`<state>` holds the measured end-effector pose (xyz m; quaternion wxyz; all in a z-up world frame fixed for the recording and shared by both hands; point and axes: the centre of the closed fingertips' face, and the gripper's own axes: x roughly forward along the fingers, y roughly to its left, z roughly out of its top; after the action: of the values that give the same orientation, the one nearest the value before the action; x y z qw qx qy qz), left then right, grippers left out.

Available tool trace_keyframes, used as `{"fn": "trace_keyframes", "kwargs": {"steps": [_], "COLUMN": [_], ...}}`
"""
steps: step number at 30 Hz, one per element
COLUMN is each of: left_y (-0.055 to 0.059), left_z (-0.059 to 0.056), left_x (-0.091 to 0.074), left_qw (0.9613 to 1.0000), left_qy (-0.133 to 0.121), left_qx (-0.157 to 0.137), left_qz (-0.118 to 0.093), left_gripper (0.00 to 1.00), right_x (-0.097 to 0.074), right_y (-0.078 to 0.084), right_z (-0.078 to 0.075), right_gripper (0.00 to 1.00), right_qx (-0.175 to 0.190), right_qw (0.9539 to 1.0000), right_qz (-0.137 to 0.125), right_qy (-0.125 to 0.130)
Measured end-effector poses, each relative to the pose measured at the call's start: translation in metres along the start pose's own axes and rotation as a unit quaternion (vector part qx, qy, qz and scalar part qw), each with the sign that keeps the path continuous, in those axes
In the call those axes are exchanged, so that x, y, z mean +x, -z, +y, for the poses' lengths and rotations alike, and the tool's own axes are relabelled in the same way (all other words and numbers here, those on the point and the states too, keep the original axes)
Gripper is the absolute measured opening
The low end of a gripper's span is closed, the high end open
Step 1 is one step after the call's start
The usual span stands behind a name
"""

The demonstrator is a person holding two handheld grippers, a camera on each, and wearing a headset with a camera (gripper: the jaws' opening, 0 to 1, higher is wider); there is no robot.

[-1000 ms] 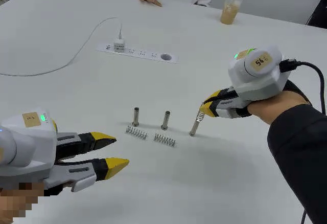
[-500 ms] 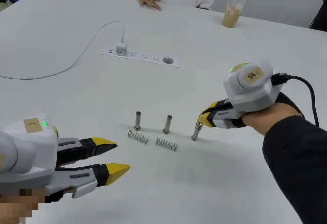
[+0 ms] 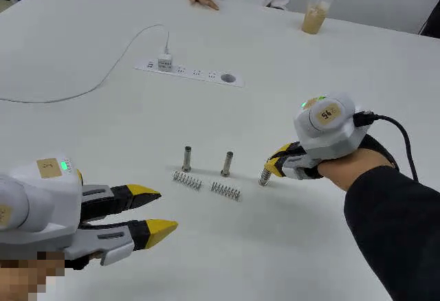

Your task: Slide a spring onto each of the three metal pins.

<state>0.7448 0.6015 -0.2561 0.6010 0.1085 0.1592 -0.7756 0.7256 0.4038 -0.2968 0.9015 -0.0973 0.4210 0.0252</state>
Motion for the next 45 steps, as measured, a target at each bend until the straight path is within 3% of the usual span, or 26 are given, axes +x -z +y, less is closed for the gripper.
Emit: {"fn": "trace_keyframes", "kwargs": {"steps": [16, 19, 26, 29, 33, 36, 39, 45], "left_y": [-0.002, -0.001, -0.001, -0.001, -0.001, -0.003, -0.003, -0.003], "left_z": [0.001, 0.001, 0.002, 0.001, 0.0, 0.0, 0.001, 0.001], "left_x": [-0.001, -0.001, -0.001, -0.001, 0.0, 0.0, -0.002, -0.004], "left_qw": [1.0, 1.0, 1.0, 1.0, 1.0, 1.0, 1.0, 1.0], "left_qy": [-0.002, -0.002, -0.003, -0.002, 0.001, 0.0, -0.002, -0.005], "left_qx": [-0.004, -0.003, 0.0, -0.001, 0.002, 0.003, 0.003, 0.004], "left_qz": [-0.002, -0.002, -0.001, -0.001, 0.0, -0.002, -0.003, -0.003], "left_gripper": [0.32, 0.32, 0.32, 0.32, 0.32, 0.32, 0.32, 0.32], "right_x": [0.006, 0.005, -0.018, -0.031, -0.045, -0.049, -0.043, -0.019], "right_y": [0.006, 0.006, -0.011, -0.028, -0.052, -0.065, -0.07, -0.054], "right_z": [0.001, 0.001, -0.009, -0.02, -0.024, -0.016, 0.004, 0.029], "right_gripper": [0.12, 0.17, 0.2, 0.21, 0.21, 0.21, 0.21, 0.21], "right_qx": [-0.002, -0.002, 0.023, 0.022, 0.016, 0.005, -0.014, -0.027], "right_qw": [1.0, 1.0, 0.9987, 0.9962, 0.9935, 0.9929, 0.9939, 0.9967], "right_qz": [0.005, 0.006, -0.036, -0.066, -0.092, -0.103, -0.102, -0.076], "right_qy": [0.005, 0.007, 0.028, 0.052, 0.064, 0.06, 0.04, 0.002]}}
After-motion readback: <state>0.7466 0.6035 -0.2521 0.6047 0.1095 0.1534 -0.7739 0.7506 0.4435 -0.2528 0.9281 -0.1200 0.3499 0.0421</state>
